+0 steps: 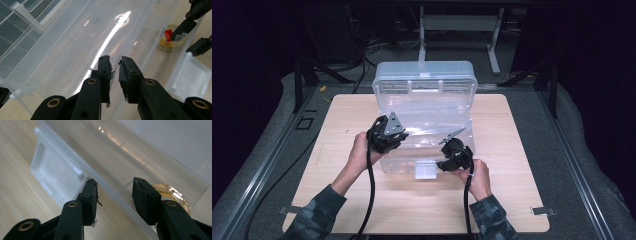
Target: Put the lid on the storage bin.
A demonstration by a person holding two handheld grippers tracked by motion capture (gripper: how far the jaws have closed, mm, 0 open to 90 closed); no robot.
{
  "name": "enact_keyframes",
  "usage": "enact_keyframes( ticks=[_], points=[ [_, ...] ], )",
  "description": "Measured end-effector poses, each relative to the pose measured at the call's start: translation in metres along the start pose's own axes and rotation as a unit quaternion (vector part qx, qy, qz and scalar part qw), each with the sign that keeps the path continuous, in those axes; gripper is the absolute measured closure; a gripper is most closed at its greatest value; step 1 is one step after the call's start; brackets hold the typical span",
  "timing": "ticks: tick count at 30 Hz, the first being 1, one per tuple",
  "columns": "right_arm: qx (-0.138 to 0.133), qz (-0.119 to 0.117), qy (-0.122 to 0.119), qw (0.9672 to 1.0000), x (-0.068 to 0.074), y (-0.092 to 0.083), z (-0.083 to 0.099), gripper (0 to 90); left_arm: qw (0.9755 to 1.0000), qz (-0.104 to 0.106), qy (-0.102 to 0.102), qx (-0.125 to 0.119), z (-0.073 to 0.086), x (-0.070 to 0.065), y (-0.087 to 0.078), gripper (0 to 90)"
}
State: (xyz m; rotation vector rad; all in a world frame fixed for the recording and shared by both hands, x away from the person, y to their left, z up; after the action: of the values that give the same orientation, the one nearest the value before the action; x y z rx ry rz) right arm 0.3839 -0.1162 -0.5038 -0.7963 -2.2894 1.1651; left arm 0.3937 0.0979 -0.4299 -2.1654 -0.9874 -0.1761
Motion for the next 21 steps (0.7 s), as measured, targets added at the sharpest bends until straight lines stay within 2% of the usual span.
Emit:
enact_keyframes(
  ticks=[10, 13, 15, 17, 18, 21],
  points=[
    [0.001, 0.001, -0.001, 1.0000, 0.000, 0.000, 0.000, 55.4, 0.9998, -0.004, 0.005, -0.016, 0.009, -0.010, -0.001, 77.0],
    [-0.004, -0.004, 0.005, 1.0000, 0.000, -0.001, 0.000, 53.7, 0.9997, -0.007, 0.006, -0.021, 0.011, -0.011, -0.002, 76.3],
    [-0.008, 0.002, 0.008, 0.9999, 0.001, -0.002, 0.001, 51.4, 0.9997, -0.008, 0.006, -0.023, 0.011, -0.011, -0.002, 76.2],
    [-0.019, 0.000, 0.008, 0.9998, 0.002, -0.007, 0.000, 45.9, 0.9997, -0.009, 0.007, -0.022, 0.010, -0.011, -0.002, 76.0],
    [-0.022, 0.007, 0.008, 0.9997, 0.004, -0.011, 0.000, 46.0, 0.9997, -0.008, 0.008, -0.022, 0.010, -0.011, -0.002, 76.0],
    [-0.053, 0.001, 0.002, 0.9986, 0.010, -0.033, -0.005, 43.6, 0.9997, -0.007, 0.006, -0.022, 0.011, -0.013, -0.002, 76.0]
  ],
)
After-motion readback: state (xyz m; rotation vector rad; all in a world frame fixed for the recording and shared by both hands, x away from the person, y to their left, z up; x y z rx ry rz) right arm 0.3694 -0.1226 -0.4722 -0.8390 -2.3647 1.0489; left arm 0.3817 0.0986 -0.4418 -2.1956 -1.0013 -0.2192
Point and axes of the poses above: each handheld gripper's, and its own axes: y roughly forward along the jaws, z roughly out of its underside, x roughly to its left, the point moved 3 cm from there along y, roughly forward along the jaws, and after that the axes turned 7 degrees about -z, right-handed, at the moved point
